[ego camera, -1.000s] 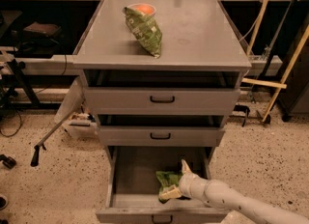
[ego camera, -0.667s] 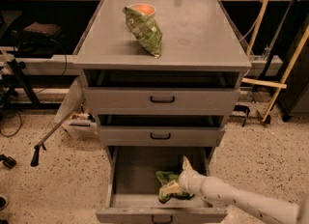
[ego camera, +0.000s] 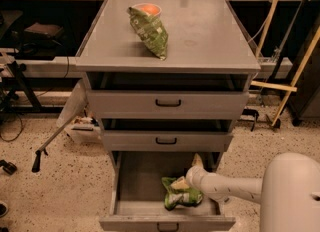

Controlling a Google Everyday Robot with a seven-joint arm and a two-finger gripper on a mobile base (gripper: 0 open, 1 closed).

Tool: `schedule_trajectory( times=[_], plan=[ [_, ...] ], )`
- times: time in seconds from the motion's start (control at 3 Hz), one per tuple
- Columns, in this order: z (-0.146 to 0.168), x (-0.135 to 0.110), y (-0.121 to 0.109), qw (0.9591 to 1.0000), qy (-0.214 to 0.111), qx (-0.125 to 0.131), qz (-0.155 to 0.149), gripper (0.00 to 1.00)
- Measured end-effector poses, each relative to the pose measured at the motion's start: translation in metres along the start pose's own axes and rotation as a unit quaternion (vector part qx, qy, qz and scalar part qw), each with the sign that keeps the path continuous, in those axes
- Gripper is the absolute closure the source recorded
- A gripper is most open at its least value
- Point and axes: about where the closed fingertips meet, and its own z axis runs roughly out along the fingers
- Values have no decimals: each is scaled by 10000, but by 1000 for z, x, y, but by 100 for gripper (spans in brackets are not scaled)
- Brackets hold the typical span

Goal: Pick green rice chip bag from bottom drawer and place on counter

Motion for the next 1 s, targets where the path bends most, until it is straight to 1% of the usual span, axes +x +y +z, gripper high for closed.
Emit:
schedule_trajectory(
  times=[0.33,0.67,1.0],
  plan=[
    [11,3,11,9998,94,-151,-95,0],
    [51,29,37,9966,477,-616,-259,0],
    [113,41,54,9918,710,-1014,-323,0]
  ],
)
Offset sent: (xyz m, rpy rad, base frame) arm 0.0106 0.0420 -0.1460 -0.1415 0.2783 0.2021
